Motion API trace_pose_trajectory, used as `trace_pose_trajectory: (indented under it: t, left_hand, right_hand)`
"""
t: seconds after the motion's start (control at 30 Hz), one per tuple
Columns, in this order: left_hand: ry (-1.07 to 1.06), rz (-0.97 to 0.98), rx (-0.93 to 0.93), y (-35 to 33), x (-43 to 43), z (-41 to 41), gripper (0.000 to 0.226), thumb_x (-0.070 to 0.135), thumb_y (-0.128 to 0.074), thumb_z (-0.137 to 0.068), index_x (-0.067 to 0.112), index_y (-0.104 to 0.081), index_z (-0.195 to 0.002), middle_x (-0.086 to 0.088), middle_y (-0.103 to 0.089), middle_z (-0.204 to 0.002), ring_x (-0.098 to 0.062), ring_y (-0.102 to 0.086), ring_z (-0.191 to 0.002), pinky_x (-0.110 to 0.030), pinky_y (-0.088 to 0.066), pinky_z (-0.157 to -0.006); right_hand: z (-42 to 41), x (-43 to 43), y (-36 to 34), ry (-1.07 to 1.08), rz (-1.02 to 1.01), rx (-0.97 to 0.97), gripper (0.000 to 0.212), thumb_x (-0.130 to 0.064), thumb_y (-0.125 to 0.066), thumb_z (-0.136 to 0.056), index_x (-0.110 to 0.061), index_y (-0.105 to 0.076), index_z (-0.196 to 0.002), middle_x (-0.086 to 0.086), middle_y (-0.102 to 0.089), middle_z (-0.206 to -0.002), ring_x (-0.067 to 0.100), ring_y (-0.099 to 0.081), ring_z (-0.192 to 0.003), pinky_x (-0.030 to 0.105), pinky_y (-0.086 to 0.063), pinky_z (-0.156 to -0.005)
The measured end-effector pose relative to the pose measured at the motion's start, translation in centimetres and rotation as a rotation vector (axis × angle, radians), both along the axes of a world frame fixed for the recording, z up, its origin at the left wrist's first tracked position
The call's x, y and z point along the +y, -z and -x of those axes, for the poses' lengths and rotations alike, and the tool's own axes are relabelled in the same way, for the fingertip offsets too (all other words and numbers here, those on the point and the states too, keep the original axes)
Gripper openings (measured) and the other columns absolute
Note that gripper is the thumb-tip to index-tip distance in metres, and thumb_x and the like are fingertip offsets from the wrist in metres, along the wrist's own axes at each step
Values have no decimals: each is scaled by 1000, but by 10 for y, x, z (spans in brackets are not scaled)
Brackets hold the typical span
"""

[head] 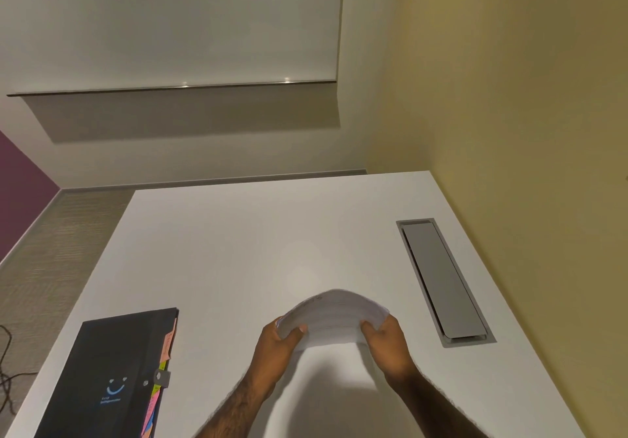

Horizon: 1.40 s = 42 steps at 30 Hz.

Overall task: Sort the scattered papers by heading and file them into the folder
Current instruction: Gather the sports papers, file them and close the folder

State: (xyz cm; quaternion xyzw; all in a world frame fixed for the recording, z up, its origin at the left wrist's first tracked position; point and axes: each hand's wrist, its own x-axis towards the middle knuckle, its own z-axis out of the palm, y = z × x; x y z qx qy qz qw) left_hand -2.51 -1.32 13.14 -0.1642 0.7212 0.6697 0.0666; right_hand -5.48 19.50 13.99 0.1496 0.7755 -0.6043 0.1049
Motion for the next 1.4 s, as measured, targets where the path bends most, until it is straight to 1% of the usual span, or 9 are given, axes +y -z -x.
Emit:
trace_pose_trajectory:
  t: [0.2, 0.4, 0.53, 0.7, 0.77, 0.97, 1.07, 1.2, 1.4]
  left_hand:
    - [-12, 77, -25, 1, -12, -9, 16, 17, -62, -100, 24, -75, -105, 12, -79, -96, -6, -75, -91, -18, -55, -80]
    - [-115, 16, -38, -14, -44, -14, 18, 21, -60, -101, 11, -74, -107, -4, -80, -98, -21, -77, -90, -30, -62, -77]
    - [-279, -138, -85, -32, -70, -24, 17, 15, -61, -100, 8, -69, -113, -11, -79, -100, -21, -77, -85, -31, -62, -68]
    - [-379, -4, -228, -22, -135, -49, 39, 42, -50, -103, 12, -75, -105, -5, -79, -98, -24, -75, -90, -37, -60, -83]
    - [-470, -46, -277, -13, -164, -63, 43, 38, -46, -105, 5, -73, -100, -11, -73, -90, -27, -68, -78, -33, -59, -70]
    - [-445, 537, -367, 39, -252, -113, 33, 22, -43, -104, 13, -65, -81, -6, -65, -80, -25, -68, -87, -38, -53, -72]
    - [-369, 710, -308, 70, -284, -125, 22, 35, -52, -101, 18, -65, -98, -5, -67, -96, -26, -68, -95, -42, -59, -80]
    - [-130, 956, -448, 97, -300, -119, 86, 69, -55, -88, 17, -35, -152, -16, -32, -160, -35, -34, -146, -53, -38, -114]
    - [93, 1012, -524, 123, -307, -103, 122, 86, -51, -75, 23, 10, -160, -14, 13, -168, -44, 3, -154, -72, -16, -114]
  right_hand:
    - [-4, 2, 11, -52, -38, -1, 24, 5, -54, -97, -13, -70, -103, -7, -75, -93, 14, -73, -88, 10, -51, -63]
    - [-6, -13, 19, -159, 52, -42, 12, -4, -60, -99, -6, -72, -96, 1, -80, -87, 21, -73, -79, 32, -56, -68]
    - [-18, -49, 10, -228, 111, -75, 11, -8, -62, -99, -10, -72, -98, -2, -80, -89, 11, -75, -69, 18, -53, -55]
    - [-32, -96, 10, -264, 83, -96, 10, -10, -62, -98, -11, -71, -94, -2, -80, -89, 13, -76, -71, 19, -55, -57]
    - [-36, -113, 9, -278, 66, -104, 9, -15, -62, -99, -14, -70, -94, 1, -79, -91, 18, -76, -74, 24, -57, -60]
    - [-51, -153, 9, -199, -5, -85, 10, -12, -64, -95, -11, -73, -90, 7, -79, -85, 36, -75, -81, 44, -59, -71]
    - [-63, -172, 11, -134, -43, -100, 10, -9, -64, -93, -8, -72, -87, 10, -78, -84, 40, -74, -84, 54, -59, -78]
    - [-83, -191, 10, -39, -46, -136, 9, -7, -63, -95, -4, -71, -91, 14, -78, -89, 39, -75, -84, 53, -59, -82]
    - [-118, -215, 8, 62, -44, -145, 12, -8, -63, -98, -1, -69, -91, 13, -78, -88, 41, -75, -87, 53, -59, -84]
